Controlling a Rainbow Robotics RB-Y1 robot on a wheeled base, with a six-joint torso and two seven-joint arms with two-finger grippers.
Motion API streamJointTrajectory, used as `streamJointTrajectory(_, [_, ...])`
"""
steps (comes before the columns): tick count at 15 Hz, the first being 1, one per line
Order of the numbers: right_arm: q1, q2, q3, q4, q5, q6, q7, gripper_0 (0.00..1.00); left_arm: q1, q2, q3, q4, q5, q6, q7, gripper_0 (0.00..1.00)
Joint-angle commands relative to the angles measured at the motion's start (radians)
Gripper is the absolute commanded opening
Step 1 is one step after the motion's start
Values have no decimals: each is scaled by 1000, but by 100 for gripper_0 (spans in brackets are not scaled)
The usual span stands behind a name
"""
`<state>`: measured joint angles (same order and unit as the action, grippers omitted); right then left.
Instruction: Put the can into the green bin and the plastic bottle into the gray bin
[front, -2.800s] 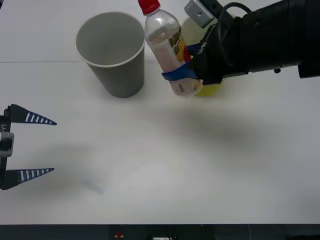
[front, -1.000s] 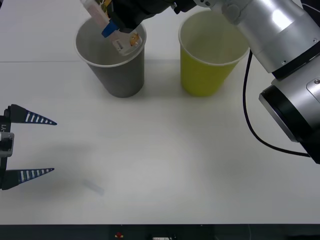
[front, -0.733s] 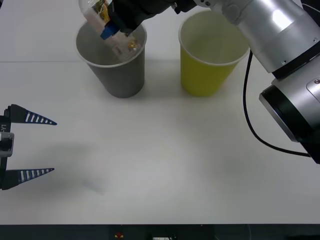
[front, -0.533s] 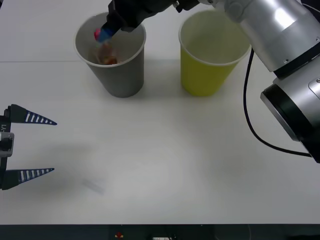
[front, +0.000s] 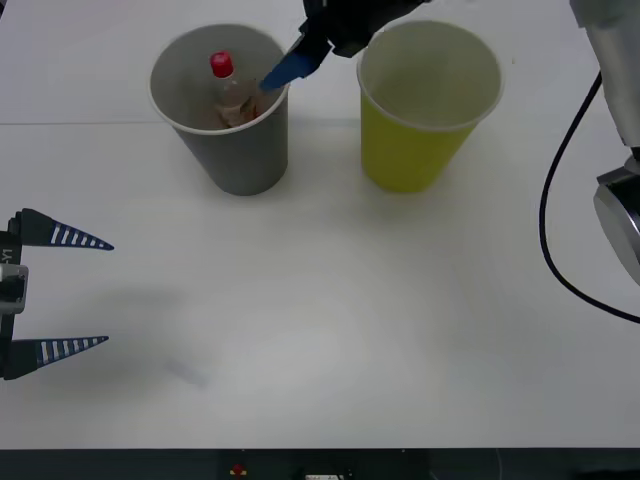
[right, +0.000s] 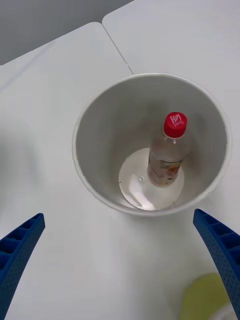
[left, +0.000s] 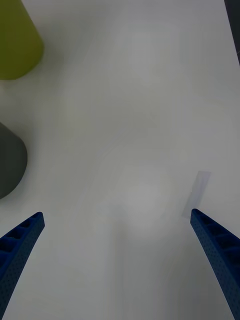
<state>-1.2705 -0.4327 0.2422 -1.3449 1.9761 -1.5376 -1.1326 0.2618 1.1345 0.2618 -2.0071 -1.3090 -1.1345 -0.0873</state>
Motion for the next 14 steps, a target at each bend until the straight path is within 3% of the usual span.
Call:
streamJointTrajectory(1, [117,-83,-44,-169,-79,-33,13,100,0,0,0,0,0,0,0,100])
streamJointTrajectory(5, [324,-193,-127,-408,-177,-33,57,100,0,0,0,0,0,0,0,100])
streamJointTrajectory(7, [425,-247,-184,-487,-255,-33,137,100,0,0,0,0,0,0,0,100])
streamJointTrajectory(14, [731,-399,-408,-608,-485,-33,407,100,0,0,0,0,0,0,0,100])
